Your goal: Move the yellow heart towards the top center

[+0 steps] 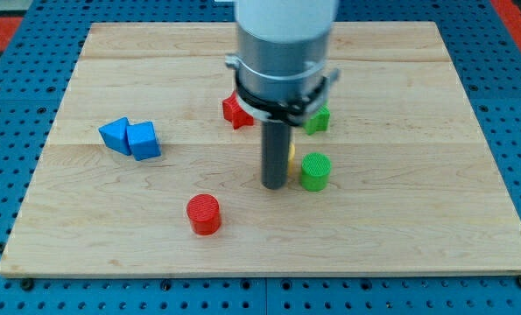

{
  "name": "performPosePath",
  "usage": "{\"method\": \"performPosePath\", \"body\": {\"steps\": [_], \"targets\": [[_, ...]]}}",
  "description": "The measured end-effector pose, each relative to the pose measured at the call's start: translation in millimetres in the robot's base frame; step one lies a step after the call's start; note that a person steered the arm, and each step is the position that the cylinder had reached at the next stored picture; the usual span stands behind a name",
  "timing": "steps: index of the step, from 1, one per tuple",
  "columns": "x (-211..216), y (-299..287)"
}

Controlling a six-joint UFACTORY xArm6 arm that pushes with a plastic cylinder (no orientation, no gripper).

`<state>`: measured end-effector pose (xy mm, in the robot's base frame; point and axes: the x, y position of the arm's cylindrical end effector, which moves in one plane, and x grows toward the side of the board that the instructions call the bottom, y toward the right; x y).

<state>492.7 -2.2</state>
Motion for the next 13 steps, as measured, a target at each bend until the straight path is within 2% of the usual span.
{"method": "performPosePath", "body": {"steps": [1,3,5,6,8,10,12,13], "targets": [[-30.8,-2.5],[19.5,26.6],[-14.4,44.8],[-20.6,41.3],[-69.9,23.2],[-60.6,-4.7],[-138.9,26.8],[-162.8,48.5]]}}
